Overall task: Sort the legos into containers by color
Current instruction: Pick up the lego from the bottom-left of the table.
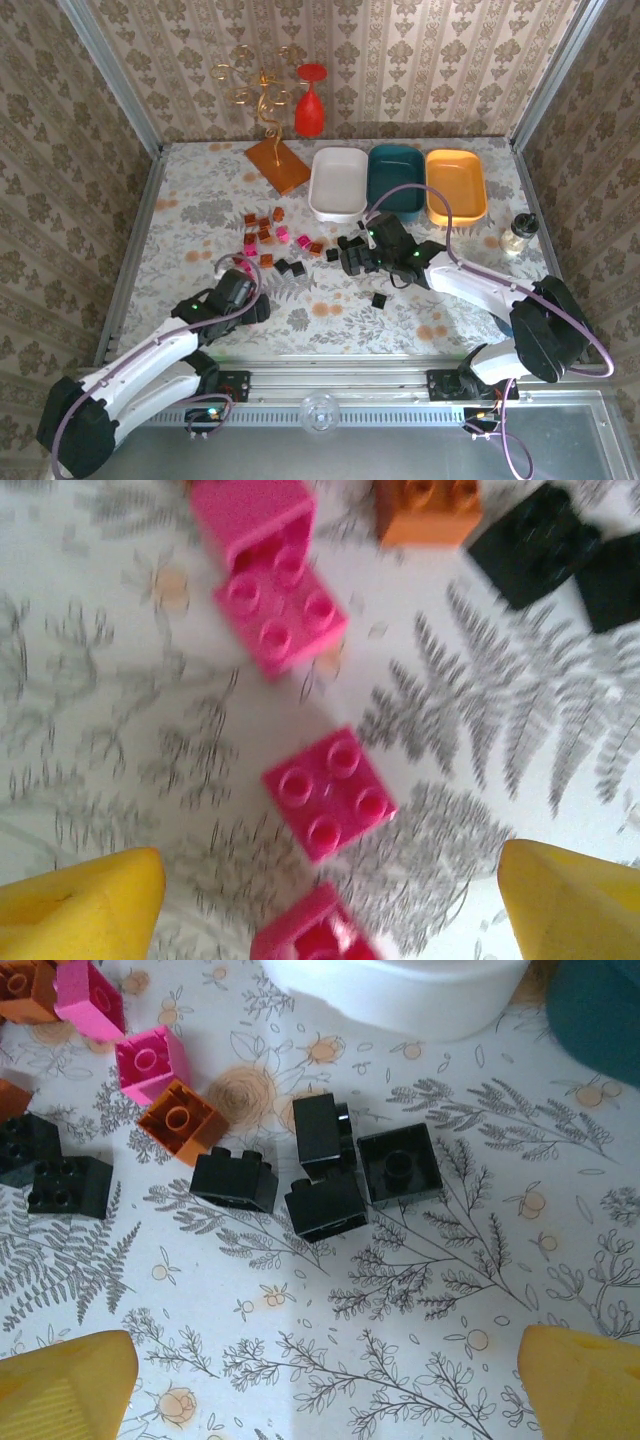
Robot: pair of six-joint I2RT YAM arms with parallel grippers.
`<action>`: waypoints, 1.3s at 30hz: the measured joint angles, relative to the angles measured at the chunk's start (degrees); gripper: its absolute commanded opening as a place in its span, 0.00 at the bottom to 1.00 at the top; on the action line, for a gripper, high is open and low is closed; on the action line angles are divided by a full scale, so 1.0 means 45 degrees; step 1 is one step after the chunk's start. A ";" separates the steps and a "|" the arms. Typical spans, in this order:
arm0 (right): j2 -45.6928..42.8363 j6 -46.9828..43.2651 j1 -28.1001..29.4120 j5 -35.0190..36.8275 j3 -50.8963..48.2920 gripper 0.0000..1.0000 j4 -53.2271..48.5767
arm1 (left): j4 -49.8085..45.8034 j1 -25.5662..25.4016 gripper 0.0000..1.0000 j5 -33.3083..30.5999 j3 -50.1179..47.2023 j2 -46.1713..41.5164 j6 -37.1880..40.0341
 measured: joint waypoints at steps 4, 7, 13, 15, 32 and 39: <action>-0.0087 0.0092 0.0000 -0.0170 -0.0505 0.99 0.0461 | -0.0495 -0.0447 0.76 0.0000 -0.0233 0.0379 -0.0865; -0.0423 0.0180 0.0000 -0.0233 -0.0816 0.99 0.0656 | -0.0262 -0.0491 0.70 0.0019 -0.0238 0.0933 -0.1146; -0.0549 0.0194 -0.0005 -0.0418 -0.0865 0.99 0.1030 | 0.0151 -0.0515 0.62 -0.0248 -0.0049 0.2152 -0.1268; -0.0549 0.0219 -0.0005 -0.0432 -0.0865 0.99 0.1078 | 0.0053 -0.0627 0.59 -0.0403 0.0185 0.2579 -0.1273; -0.0544 0.0228 0.0000 -0.0476 -0.0865 0.99 0.1117 | 0.1967 -0.1724 0.47 -0.1205 0.0665 0.3721 -0.1263; -0.0544 0.0223 -0.0005 -0.0510 -0.0865 0.99 0.1122 | 0.2327 -0.1753 0.47 -0.1239 0.0665 0.4007 -0.1258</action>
